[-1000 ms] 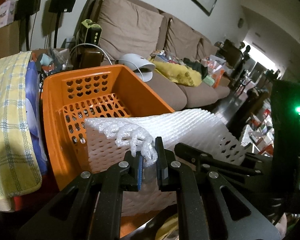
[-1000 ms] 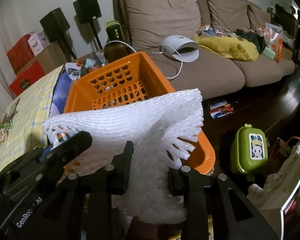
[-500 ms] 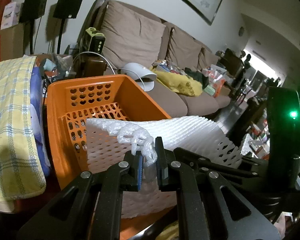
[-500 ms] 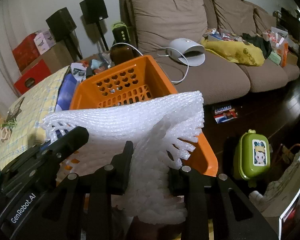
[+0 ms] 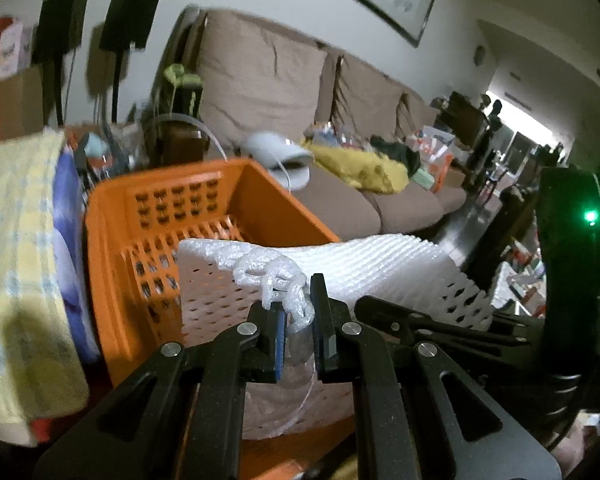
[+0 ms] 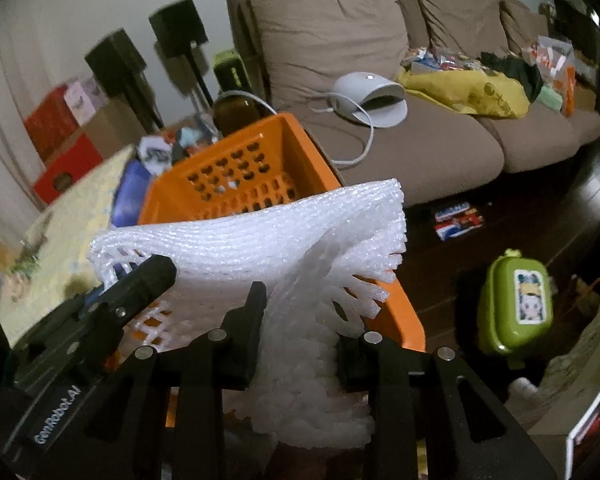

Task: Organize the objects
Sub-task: 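Lower the folded foam sheet with both grippers into the orange basket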

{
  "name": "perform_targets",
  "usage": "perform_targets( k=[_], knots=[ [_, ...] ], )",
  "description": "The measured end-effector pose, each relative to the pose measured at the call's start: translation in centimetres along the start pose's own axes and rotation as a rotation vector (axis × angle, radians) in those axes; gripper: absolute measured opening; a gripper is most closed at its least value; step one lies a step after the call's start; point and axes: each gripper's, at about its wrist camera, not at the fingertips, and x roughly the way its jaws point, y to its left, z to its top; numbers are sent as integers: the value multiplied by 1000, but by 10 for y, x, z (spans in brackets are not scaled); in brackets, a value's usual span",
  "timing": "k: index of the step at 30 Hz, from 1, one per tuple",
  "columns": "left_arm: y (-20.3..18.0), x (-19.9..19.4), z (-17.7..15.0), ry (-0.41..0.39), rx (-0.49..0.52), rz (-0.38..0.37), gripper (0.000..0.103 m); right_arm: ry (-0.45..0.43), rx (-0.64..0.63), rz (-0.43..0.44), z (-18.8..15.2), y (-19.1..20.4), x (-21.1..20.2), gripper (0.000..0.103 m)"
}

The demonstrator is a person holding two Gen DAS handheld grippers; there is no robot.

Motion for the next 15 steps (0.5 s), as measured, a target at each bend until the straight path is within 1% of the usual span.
perform_targets(
  k=[3, 8, 12, 15],
  knots=[
    [-5, -6, -1, -27, 35, 21, 10, -36, -15, 4, 2, 5, -9, 29],
    [-6, 0, -3, 10, 52, 34, 10, 29, -43, -25, -2, 9, 6, 29],
    [0, 6, -3, 40, 24, 33, 10, 40, -62, -47, -5, 11, 10, 30],
    [9, 13, -4, 85, -29, 17, 10, 57, -60, -50, -6, 9, 13, 30]
  ],
)
